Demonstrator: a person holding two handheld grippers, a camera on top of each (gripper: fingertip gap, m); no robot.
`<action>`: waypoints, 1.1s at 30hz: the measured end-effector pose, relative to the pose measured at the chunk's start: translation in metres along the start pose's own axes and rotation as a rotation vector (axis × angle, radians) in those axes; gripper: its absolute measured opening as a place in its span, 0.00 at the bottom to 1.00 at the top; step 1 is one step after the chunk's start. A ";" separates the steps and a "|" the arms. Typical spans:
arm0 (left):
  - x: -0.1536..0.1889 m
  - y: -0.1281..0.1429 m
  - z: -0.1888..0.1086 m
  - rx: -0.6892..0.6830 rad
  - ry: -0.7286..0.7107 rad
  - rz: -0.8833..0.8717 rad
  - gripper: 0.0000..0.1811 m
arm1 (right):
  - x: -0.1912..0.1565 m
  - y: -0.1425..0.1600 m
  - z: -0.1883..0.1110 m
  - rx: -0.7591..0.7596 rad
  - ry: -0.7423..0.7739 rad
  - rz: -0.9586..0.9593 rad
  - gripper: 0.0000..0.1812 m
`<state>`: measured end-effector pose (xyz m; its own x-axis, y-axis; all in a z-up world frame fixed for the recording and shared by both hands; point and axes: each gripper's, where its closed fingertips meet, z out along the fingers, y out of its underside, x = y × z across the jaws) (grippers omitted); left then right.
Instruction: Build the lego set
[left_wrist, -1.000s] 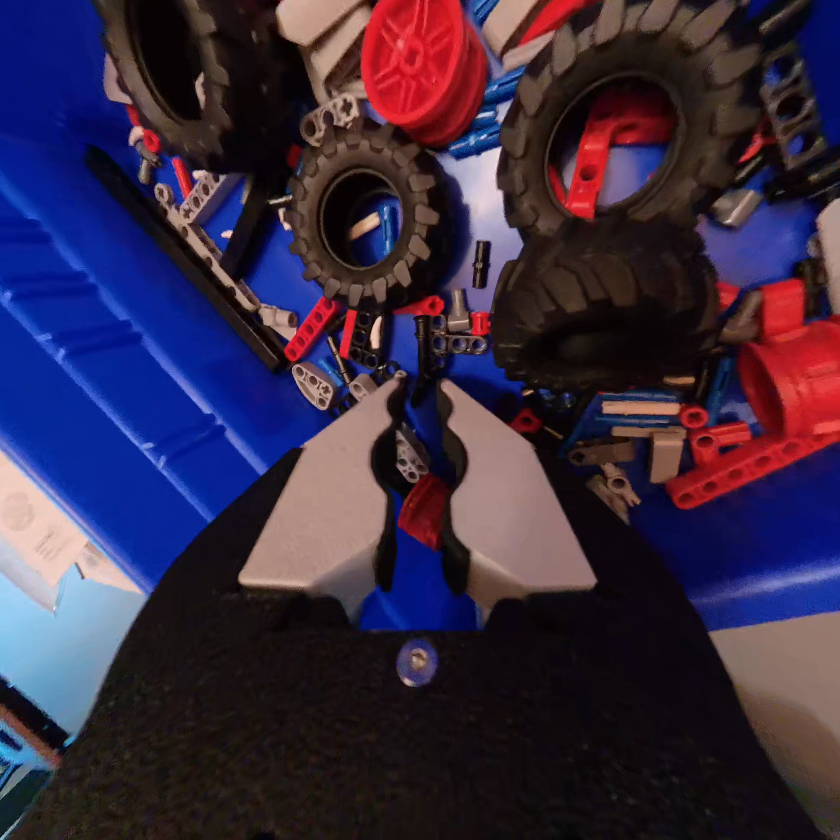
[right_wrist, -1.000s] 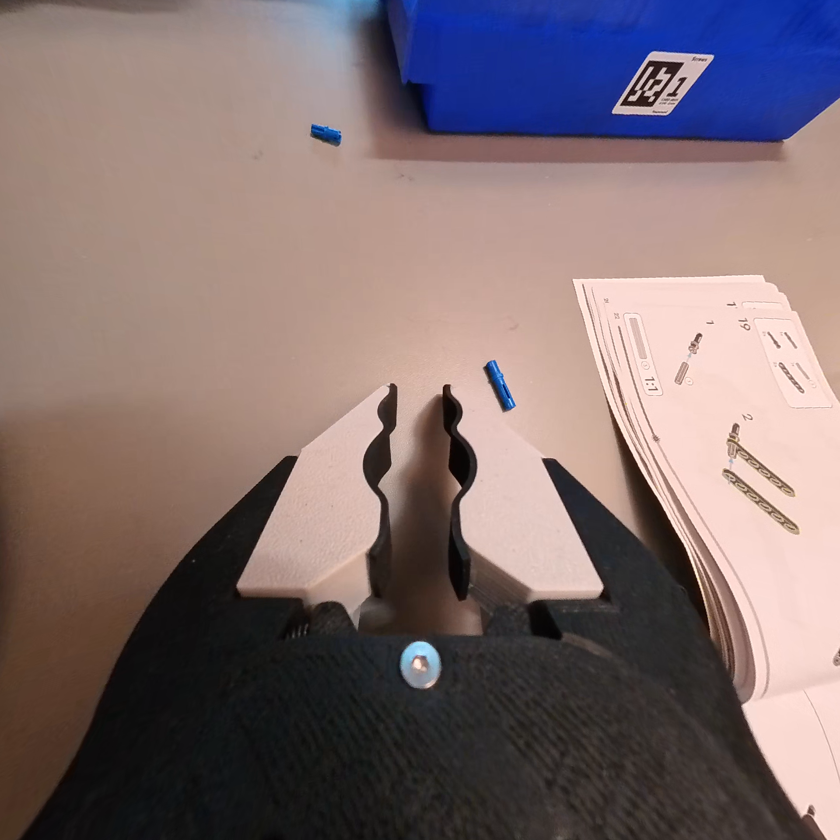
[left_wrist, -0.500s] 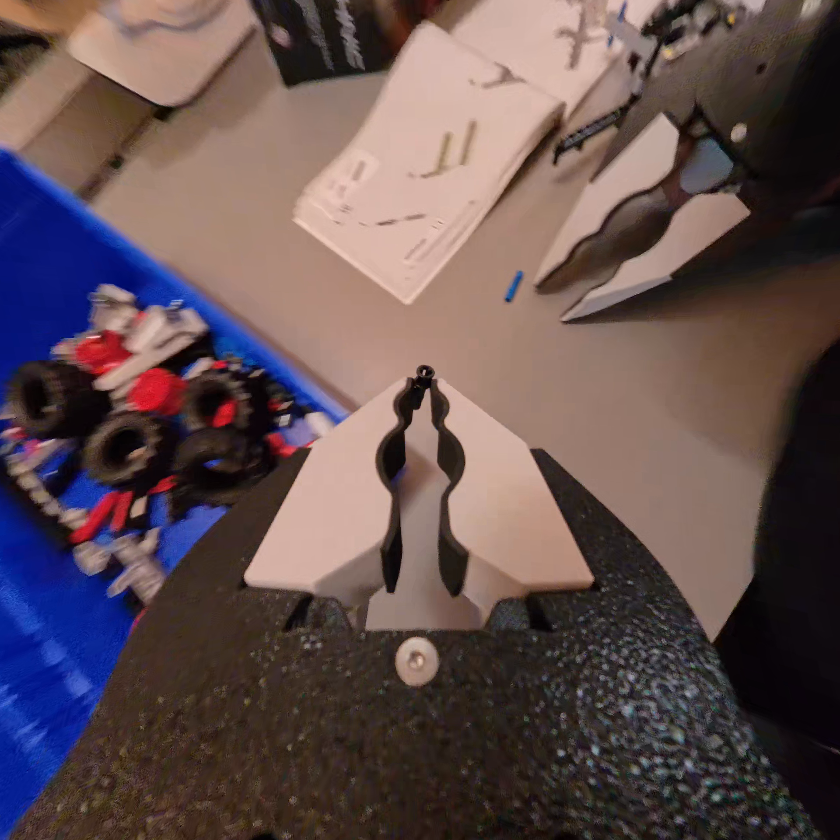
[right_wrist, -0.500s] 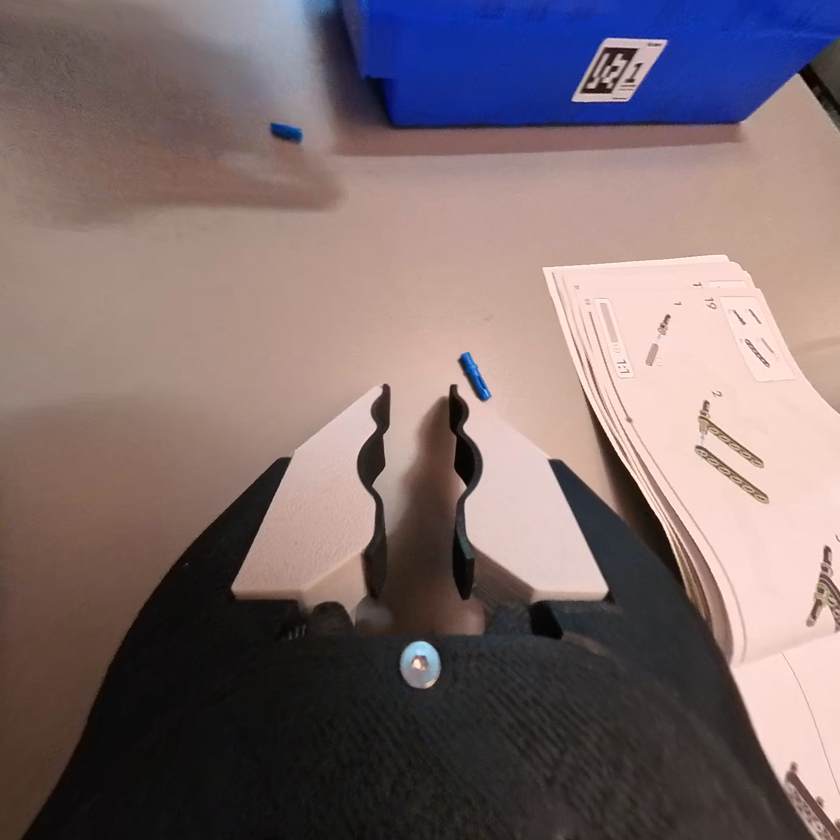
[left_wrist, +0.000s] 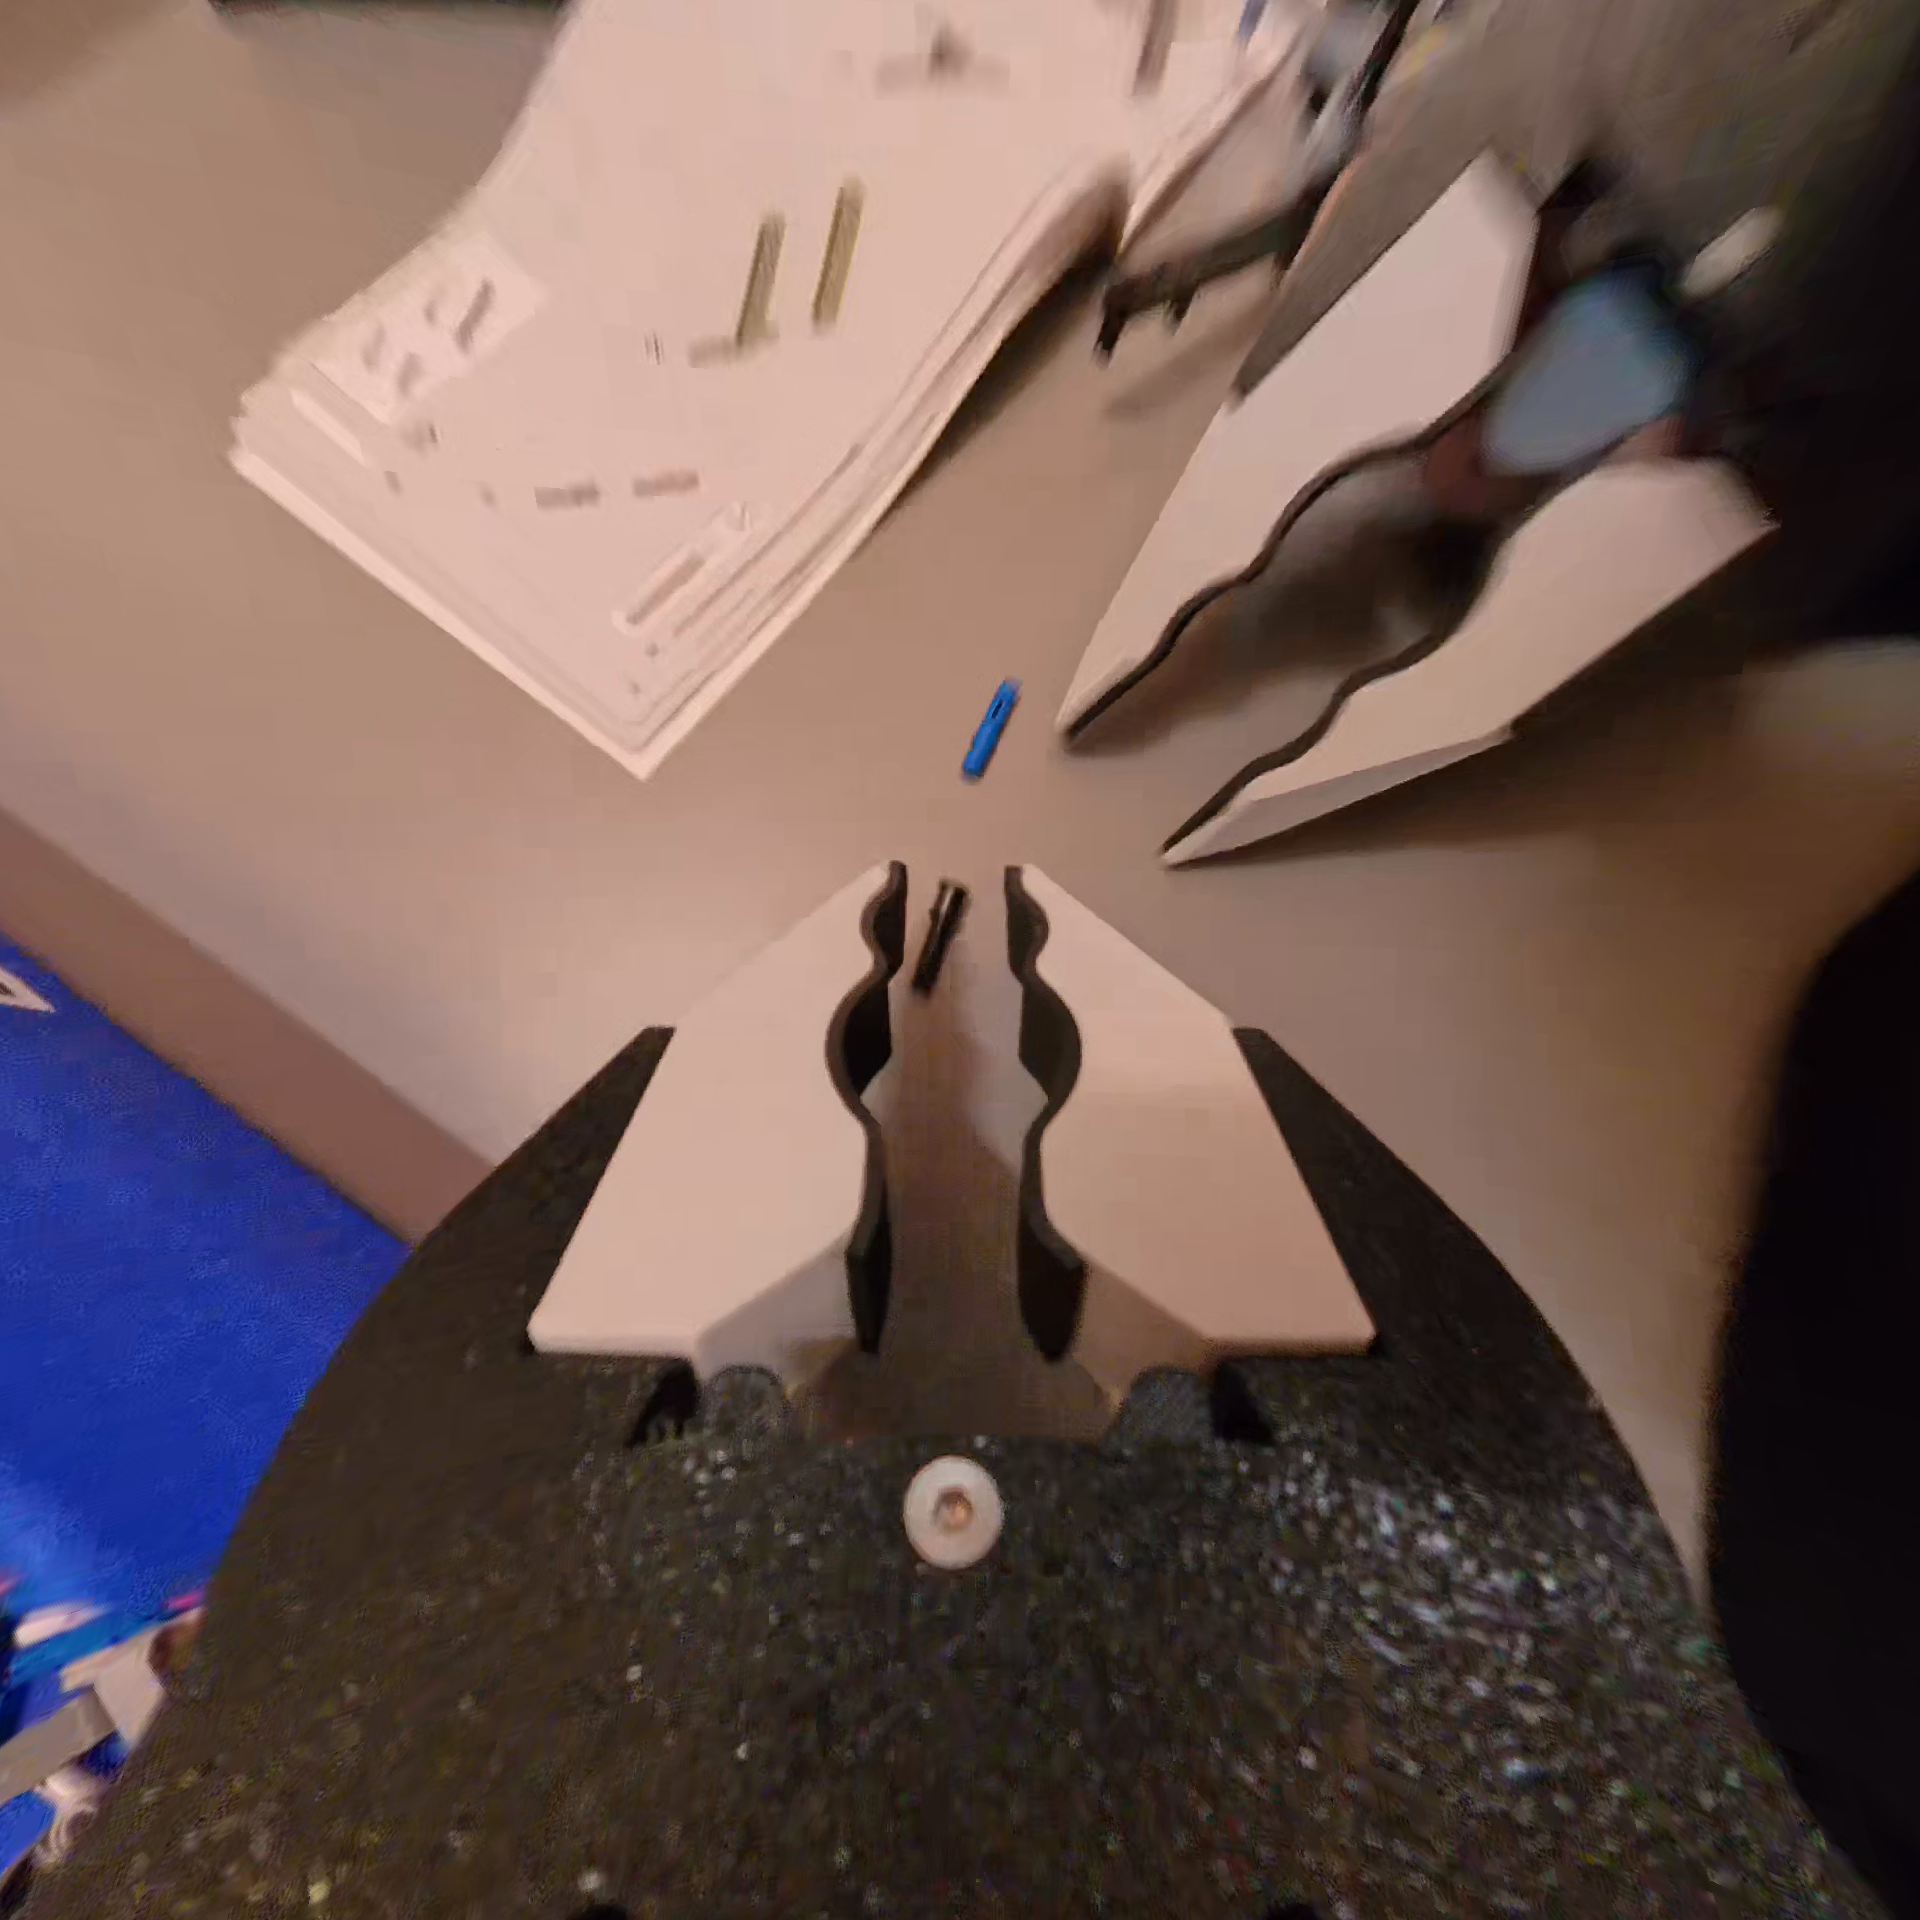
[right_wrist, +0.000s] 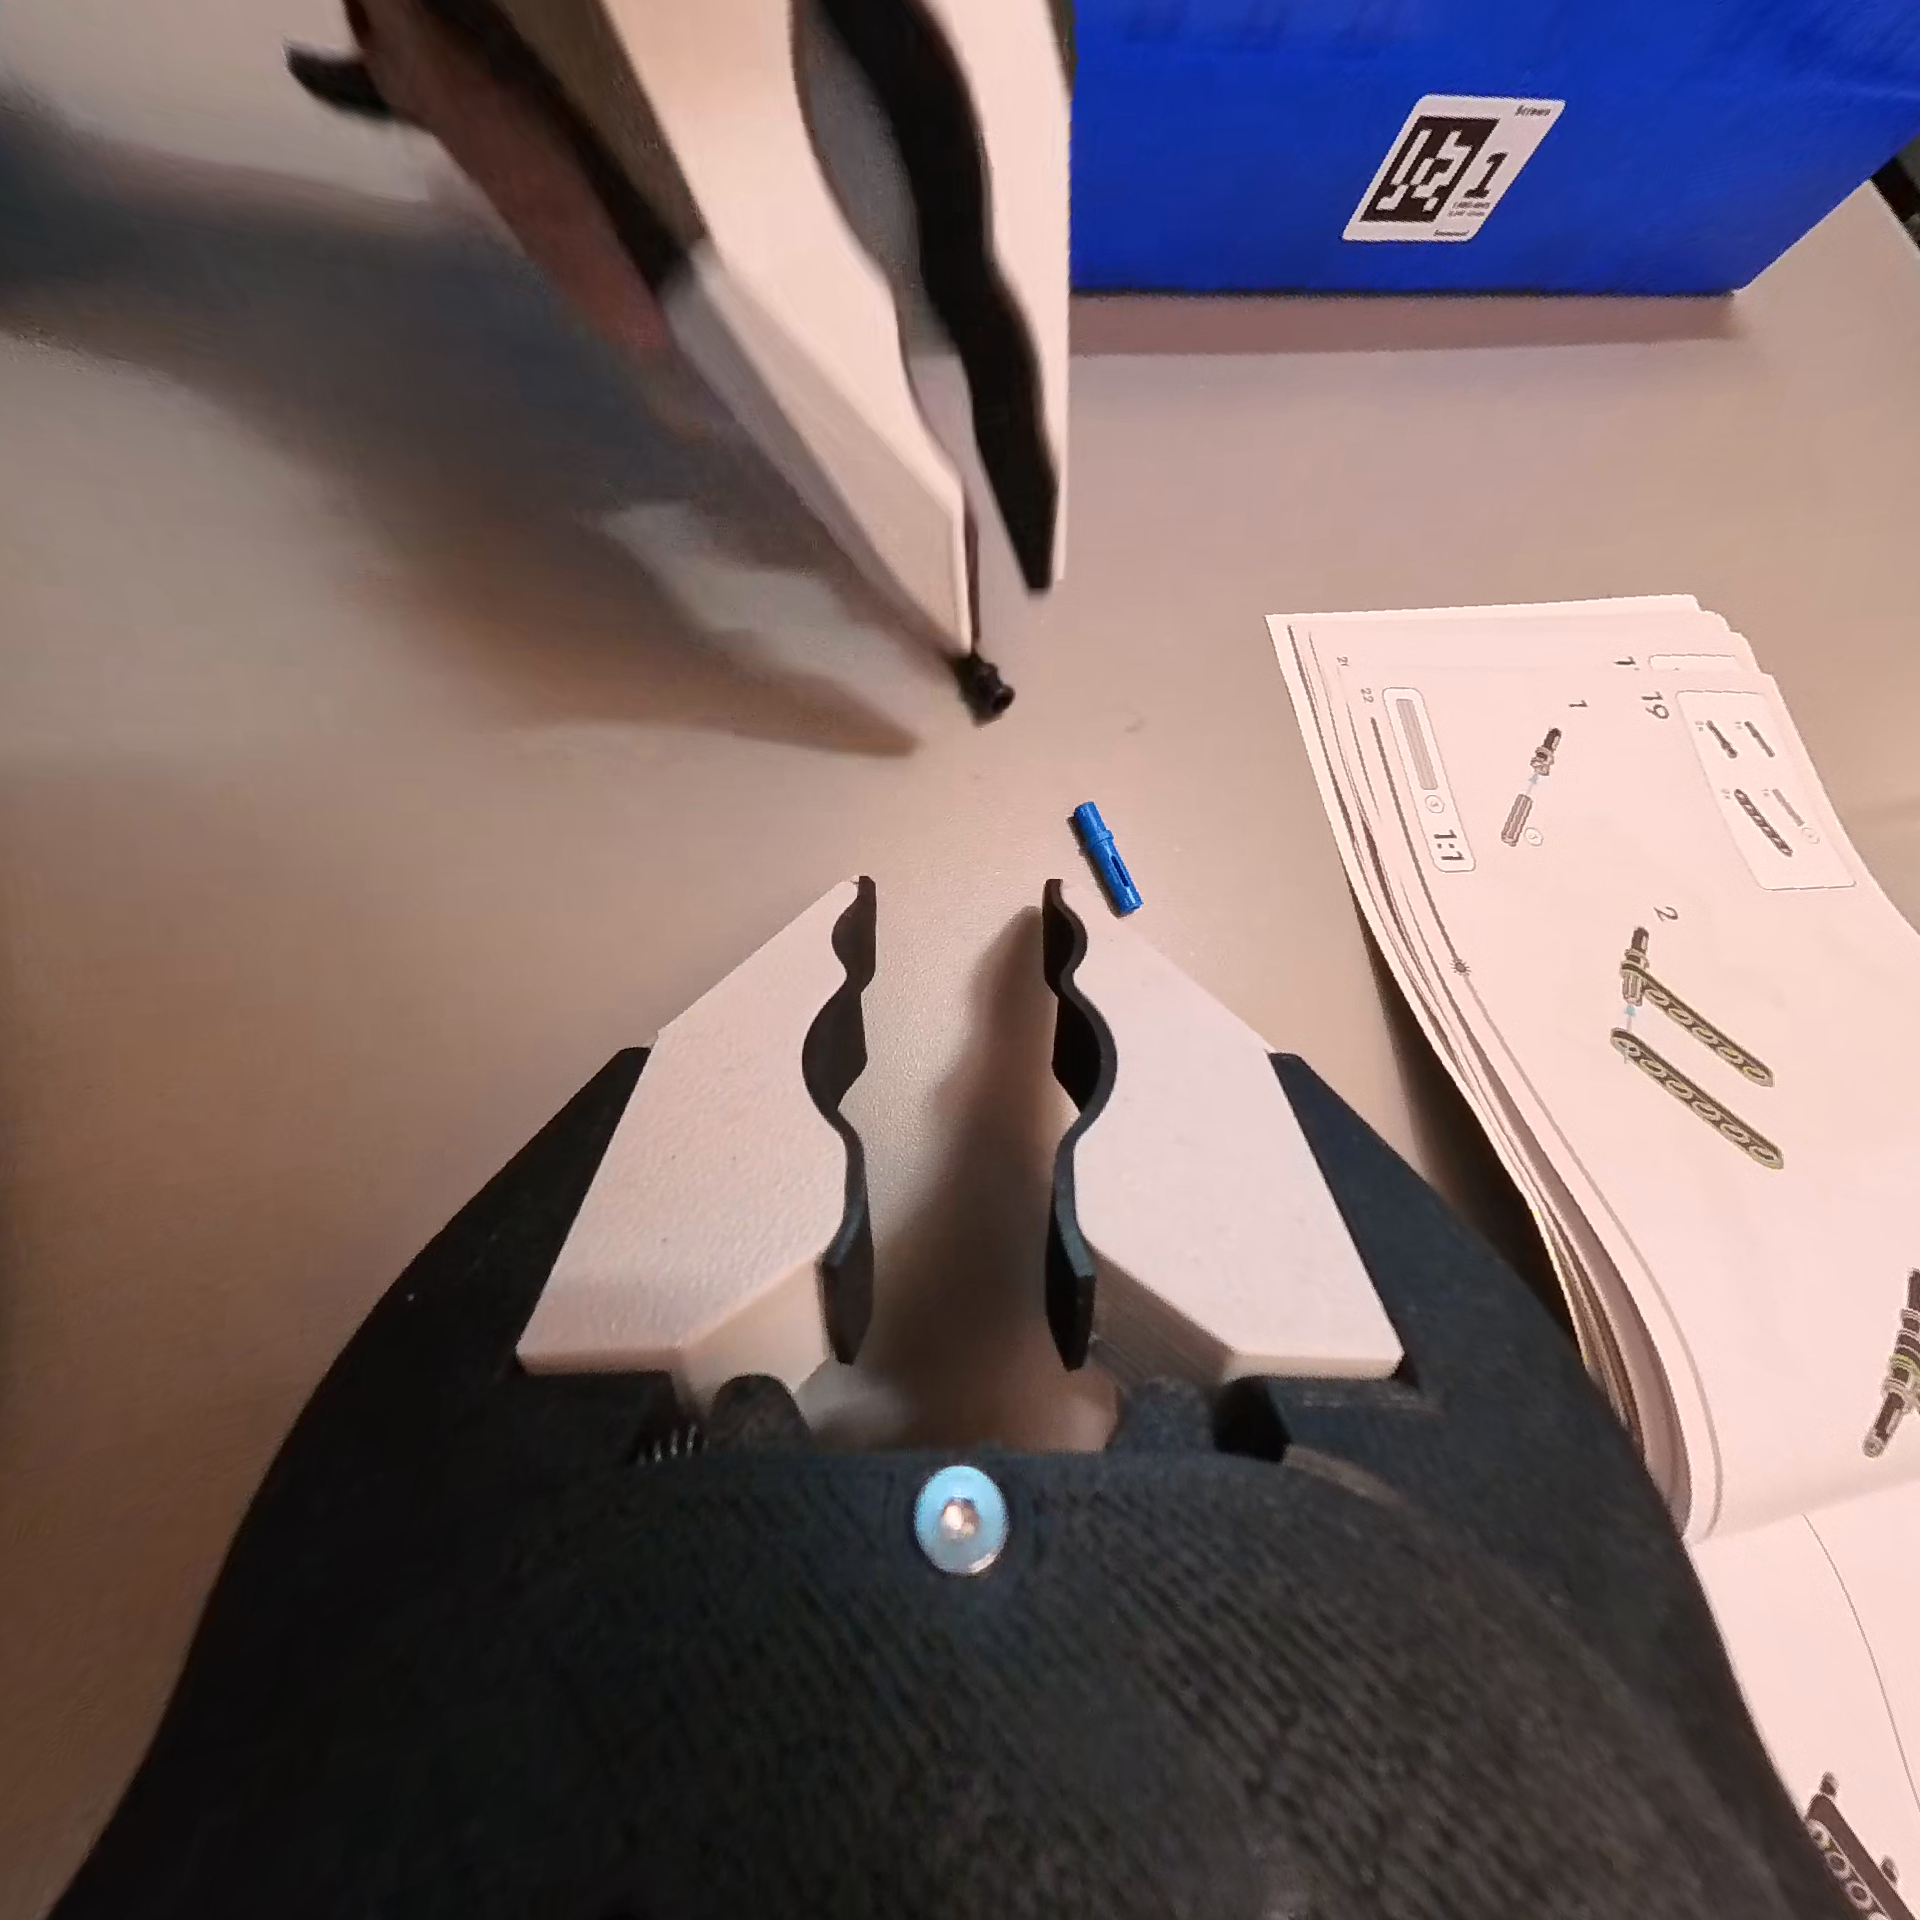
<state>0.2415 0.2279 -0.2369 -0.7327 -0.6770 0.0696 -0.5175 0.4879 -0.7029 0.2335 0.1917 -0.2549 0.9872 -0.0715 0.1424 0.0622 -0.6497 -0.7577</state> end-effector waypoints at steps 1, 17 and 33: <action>0.005 -0.014 -0.014 0.066 0.036 -0.009 0.09 | 0.000 0.000 0.000 0.000 0.000 0.000 0.17; -0.270 0.086 -0.104 -0.674 -0.473 0.124 0.00 | -0.001 0.000 0.000 -0.002 -0.015 0.011 0.16; -0.275 0.100 -0.107 -0.755 -0.498 0.045 0.00 | -0.003 0.000 -0.001 -0.007 -0.045 0.043 0.14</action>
<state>0.3442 0.5220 -0.2502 -0.5740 -0.7232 -0.3840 -0.7740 0.6323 -0.0340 0.2306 0.1911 -0.2551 0.9946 -0.0653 0.0811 0.0190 -0.6524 -0.7576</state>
